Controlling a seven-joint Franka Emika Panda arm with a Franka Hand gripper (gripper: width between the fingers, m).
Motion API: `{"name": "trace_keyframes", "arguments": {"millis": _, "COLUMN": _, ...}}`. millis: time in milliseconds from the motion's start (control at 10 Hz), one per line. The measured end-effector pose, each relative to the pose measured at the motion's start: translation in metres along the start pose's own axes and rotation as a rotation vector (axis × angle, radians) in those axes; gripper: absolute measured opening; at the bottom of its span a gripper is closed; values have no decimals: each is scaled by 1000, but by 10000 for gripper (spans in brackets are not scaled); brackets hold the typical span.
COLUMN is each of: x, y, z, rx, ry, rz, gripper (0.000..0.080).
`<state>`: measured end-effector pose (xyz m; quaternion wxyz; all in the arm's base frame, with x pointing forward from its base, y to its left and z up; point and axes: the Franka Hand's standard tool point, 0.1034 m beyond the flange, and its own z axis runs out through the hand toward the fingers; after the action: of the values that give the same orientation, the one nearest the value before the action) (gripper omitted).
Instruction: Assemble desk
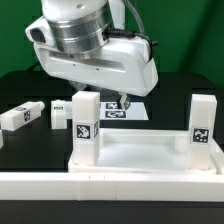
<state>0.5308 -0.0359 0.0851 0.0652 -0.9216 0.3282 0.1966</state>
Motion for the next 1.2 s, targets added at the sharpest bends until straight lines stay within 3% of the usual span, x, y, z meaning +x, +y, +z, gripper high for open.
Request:
{"name": "trace_keyframes", "arguments": {"millis": 100, "x": -5, "y": -2, "z": 2, "rx": -17, "ry": 28, "rz": 37, "gripper": 648}}
{"name": "trace_keyframes", "arguments": {"millis": 200, "x": -15, "y": -6, "z": 4, "rx": -56, "ry": 42, "rz": 51, "gripper": 648}}
{"name": "trace_keyframes", "arguments": {"millis": 300, "x": -18, "y": -9, "z": 7, "rx": -65, "ry": 40, "rz": 45, "gripper": 648}}
{"name": "trace_keyframes", "arguments": {"millis": 400, "x": -16, "y": -8, "z": 8, "rx": -52, "ry": 34, "rz": 50, "gripper": 648}}
{"name": "trace_keyframes", "arguments": {"millis": 700, "x": -17, "y": -9, "z": 9, "rx": -51, "ry": 37, "rz": 172, "gripper": 648}}
{"name": "trace_keyframes", "arguments": {"millis": 1200, "x": -31, "y": -15, "z": 13, "rx": -53, "ry": 46, "rz": 639, "gripper": 648}}
